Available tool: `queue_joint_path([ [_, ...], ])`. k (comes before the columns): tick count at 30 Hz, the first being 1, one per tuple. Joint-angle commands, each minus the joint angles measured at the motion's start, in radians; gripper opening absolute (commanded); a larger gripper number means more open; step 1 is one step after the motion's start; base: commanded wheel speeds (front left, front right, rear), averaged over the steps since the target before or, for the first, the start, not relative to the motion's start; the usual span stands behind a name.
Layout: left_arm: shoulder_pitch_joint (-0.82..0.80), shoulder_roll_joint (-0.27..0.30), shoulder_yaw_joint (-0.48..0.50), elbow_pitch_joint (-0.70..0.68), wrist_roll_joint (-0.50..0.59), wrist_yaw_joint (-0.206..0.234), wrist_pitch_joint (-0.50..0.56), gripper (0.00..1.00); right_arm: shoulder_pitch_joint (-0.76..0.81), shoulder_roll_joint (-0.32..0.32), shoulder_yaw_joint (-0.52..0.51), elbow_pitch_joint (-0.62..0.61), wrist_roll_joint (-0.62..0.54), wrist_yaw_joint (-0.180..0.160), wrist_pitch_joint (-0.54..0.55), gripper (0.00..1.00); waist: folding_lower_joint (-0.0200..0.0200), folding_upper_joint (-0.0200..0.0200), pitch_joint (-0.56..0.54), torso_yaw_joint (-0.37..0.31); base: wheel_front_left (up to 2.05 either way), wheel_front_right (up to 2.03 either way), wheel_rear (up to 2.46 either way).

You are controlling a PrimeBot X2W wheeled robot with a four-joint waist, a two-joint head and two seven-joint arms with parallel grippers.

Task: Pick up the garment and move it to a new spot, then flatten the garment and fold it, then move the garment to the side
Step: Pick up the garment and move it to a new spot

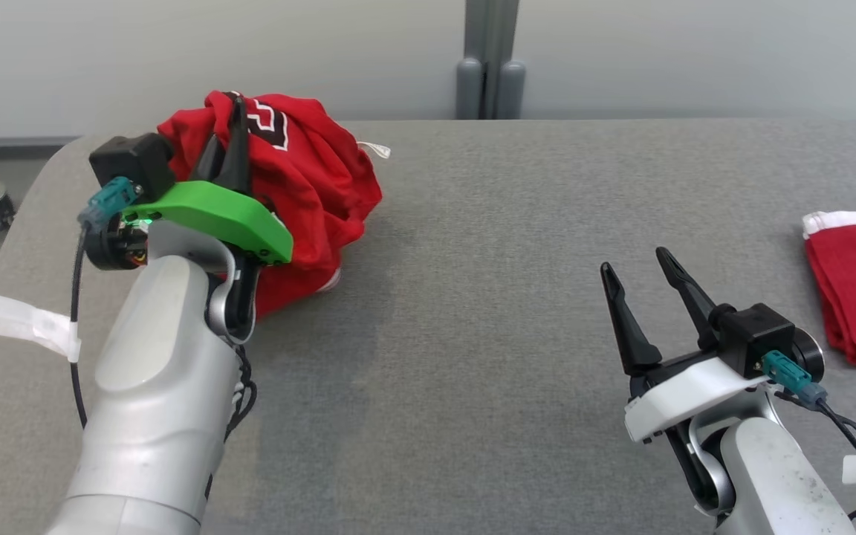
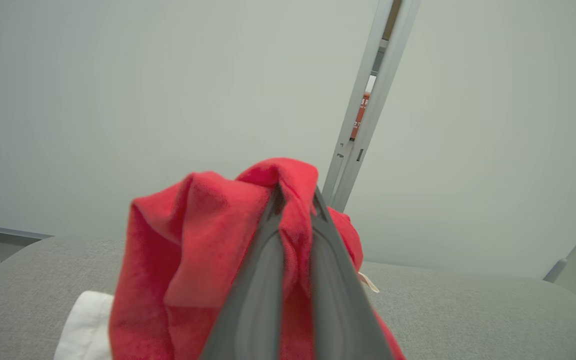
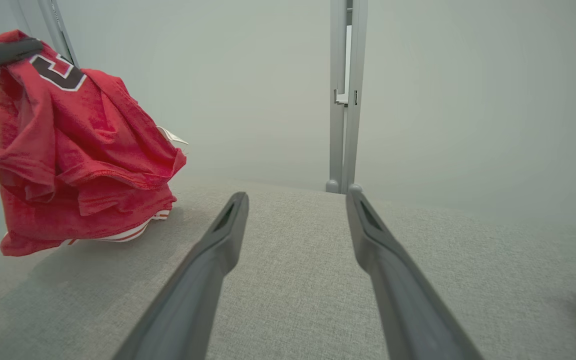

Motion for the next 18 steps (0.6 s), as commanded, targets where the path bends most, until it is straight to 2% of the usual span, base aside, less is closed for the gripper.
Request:
queue_joint_path([
  [1,0.023,0.001,-0.025,-0.031,-0.029,0.014,-0.007,0.00,-0.004,0.002,0.007,0.004,0.004,-0.001,-0.008,1.00,0.0000,-0.0001,-0.031,-0.102,0.00,0.00,0.00],
  [4,0.045,-0.001,-0.120,-0.121,-0.130,0.069,-0.010,0.00,-0.018,0.005,0.014,0.009,0.007,-0.001,-0.013,1.00,0.0000,-0.0001,-0.020,-0.156,0.00,0.00,0.00],
  [7,0.052,0.000,-0.230,-0.222,-0.227,0.161,-0.019,0.00,-0.029,0.013,0.015,0.013,0.018,-0.001,-0.016,1.00,0.0000,-0.0001,-0.006,-0.210,0.00,0.00,0.00],
  [10,0.042,0.002,-0.301,-0.309,-0.315,0.253,-0.028,0.00,-0.036,0.010,0.014,0.015,0.017,-0.001,-0.022,1.00,0.0000,-0.0001,0.010,-0.251,0.00,0.00,0.00],
  [13,0.017,0.002,-0.337,-0.392,-0.339,0.335,-0.031,0.00,-0.050,0.010,0.014,0.014,0.017,-0.001,-0.025,1.00,0.0000,-0.0001,0.031,-0.289,0.00,0.00,0.00],
  [15,0.022,0.002,-0.343,-0.428,-0.328,0.375,-0.031,0.00,-0.057,0.013,0.015,0.013,0.016,-0.001,-0.026,1.00,0.0000,-0.0001,0.050,-0.311,0.00,0.00,0.00],
  [18,0.029,0.002,-0.351,-0.448,-0.302,0.404,-0.030,0.00,-0.066,0.017,0.015,0.015,0.017,-0.001,-0.031,1.00,0.0000,-0.0001,0.076,-0.337,0.00,0.00,0.00],
])
